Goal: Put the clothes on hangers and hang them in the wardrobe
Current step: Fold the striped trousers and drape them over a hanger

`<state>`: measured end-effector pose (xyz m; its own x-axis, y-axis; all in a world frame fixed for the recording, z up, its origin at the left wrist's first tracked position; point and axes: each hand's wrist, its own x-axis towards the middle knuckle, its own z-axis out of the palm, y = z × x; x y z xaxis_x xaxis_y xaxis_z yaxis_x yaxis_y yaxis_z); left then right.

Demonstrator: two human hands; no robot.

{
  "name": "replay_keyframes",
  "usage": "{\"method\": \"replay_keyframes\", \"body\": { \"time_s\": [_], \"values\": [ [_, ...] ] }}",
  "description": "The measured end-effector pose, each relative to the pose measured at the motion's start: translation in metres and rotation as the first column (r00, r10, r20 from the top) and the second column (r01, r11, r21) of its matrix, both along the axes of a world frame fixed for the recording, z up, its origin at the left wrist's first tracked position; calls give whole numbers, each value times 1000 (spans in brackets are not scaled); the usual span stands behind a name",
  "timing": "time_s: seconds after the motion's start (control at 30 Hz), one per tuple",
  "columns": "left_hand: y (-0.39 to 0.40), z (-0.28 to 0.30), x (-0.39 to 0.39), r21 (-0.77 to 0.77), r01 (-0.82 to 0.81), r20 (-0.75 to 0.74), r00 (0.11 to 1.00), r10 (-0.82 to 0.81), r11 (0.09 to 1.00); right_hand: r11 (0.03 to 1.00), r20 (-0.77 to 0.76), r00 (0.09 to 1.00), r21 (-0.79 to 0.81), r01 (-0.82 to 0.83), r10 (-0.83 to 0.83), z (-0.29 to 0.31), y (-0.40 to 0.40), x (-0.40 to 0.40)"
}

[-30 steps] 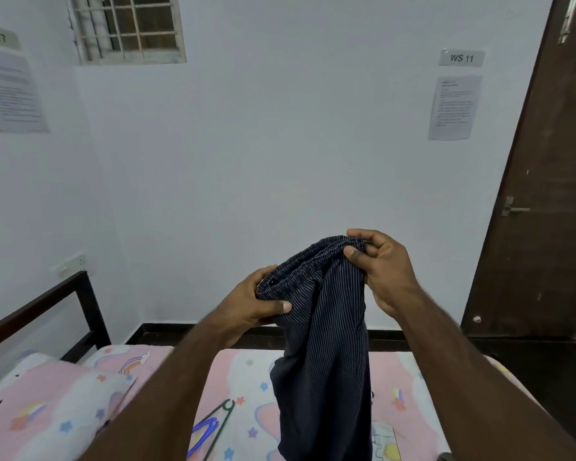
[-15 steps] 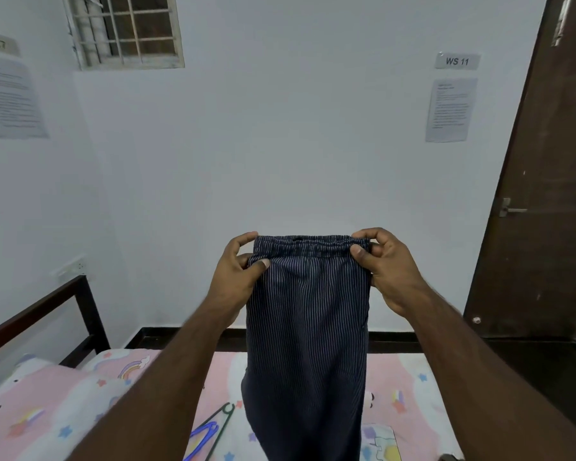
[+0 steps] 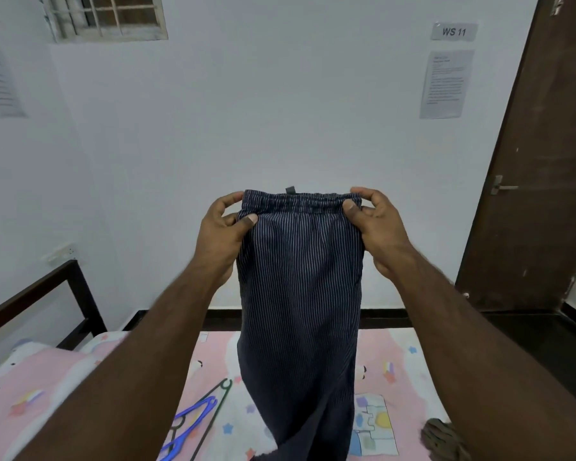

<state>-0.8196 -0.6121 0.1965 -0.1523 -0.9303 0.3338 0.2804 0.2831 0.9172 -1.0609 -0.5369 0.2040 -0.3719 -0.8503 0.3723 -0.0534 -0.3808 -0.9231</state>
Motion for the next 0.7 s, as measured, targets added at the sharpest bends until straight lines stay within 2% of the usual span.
{"method": "replay_keyframes", "body": {
  "time_s": [0.1, 0.27, 0.47, 0.6, 0.7],
  "values": [
    [0, -4, 3, 33, 3, 55, 998, -5, 999, 997, -10, 1000, 76, 18, -17, -10, 2, 0],
    [-4, -8, 11, 86, 49, 22, 998, -51, 995, 999, 83, 996, 30, -37, 35, -12, 0, -2],
    [-8, -12, 16, 94, 106, 21, 994, -108, 990, 997, 83, 995, 30, -65, 62, -14, -4, -3],
    [-14, -20, 14, 56, 34, 119, 992, -40, 998, 996, 45, 998, 79, -50, 46, -21, -11, -5],
    [-18, -21, 10, 22, -32, 178, 984, 28, 999, 989, -94, 995, 148, -23, 37, -25, -19, -8]
  ]
}}
